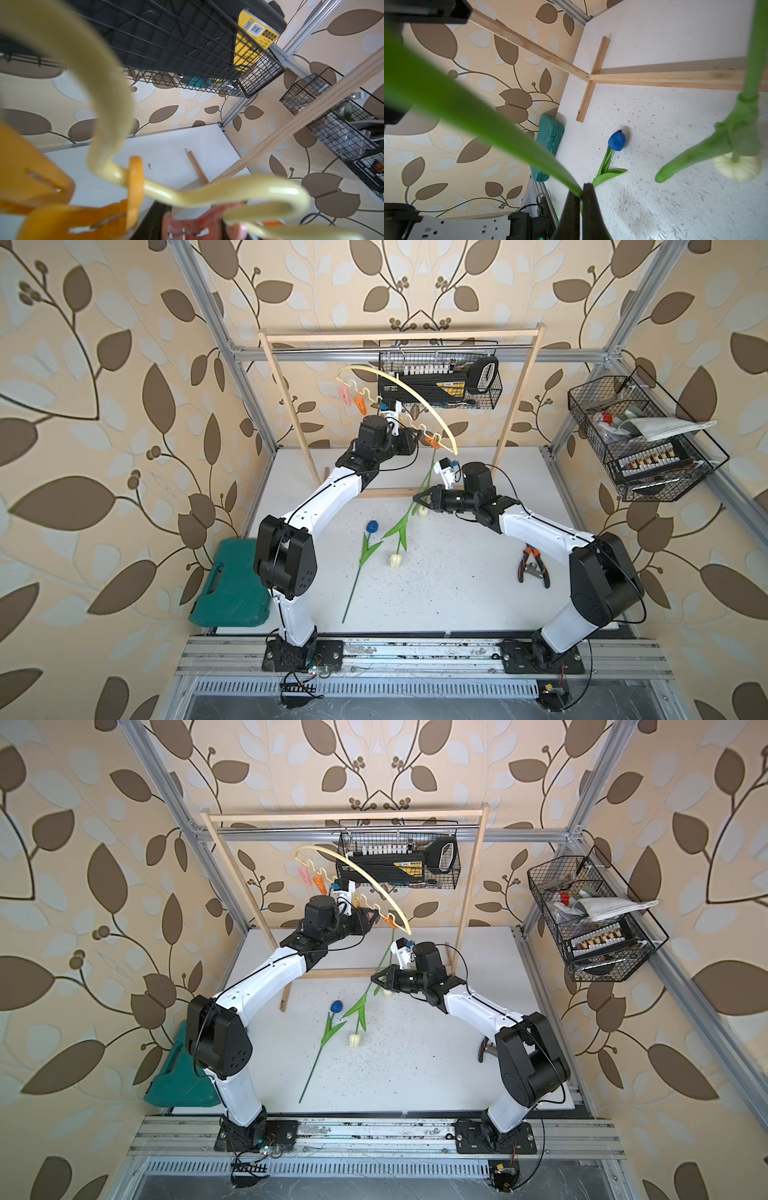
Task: Dry the flowers on a clothes hanger
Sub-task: Open the clamp at the hanger, then clamp the flower onto the hanger.
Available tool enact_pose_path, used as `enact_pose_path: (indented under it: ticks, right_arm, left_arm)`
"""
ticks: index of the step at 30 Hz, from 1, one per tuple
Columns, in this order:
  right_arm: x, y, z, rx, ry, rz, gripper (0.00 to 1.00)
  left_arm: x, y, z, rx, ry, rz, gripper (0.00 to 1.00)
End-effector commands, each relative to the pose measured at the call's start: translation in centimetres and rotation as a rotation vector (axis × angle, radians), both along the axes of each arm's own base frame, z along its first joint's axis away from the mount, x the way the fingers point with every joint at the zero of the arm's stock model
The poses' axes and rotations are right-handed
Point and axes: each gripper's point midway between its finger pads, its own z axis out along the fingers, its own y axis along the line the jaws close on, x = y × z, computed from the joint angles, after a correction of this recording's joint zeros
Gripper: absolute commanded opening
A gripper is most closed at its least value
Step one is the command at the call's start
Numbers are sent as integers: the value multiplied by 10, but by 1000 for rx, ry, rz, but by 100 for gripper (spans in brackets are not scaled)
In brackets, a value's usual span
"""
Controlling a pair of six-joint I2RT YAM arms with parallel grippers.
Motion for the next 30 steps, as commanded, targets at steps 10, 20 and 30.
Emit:
enact_pose_path:
  ticks: [10, 20, 30]
  right_arm:
    - [10, 18, 14, -3, -54, 9, 0]
    - [3, 30, 10, -30, -70, 128, 0]
    - [20, 40, 25, 17, -75, 112, 0]
  left_arm:
    - [-18, 1, 36, 0, -39, 4, 29]
    - [-31, 4, 40, 122, 67, -36, 28]
    - [-41, 10, 27, 175, 114, -49, 27]
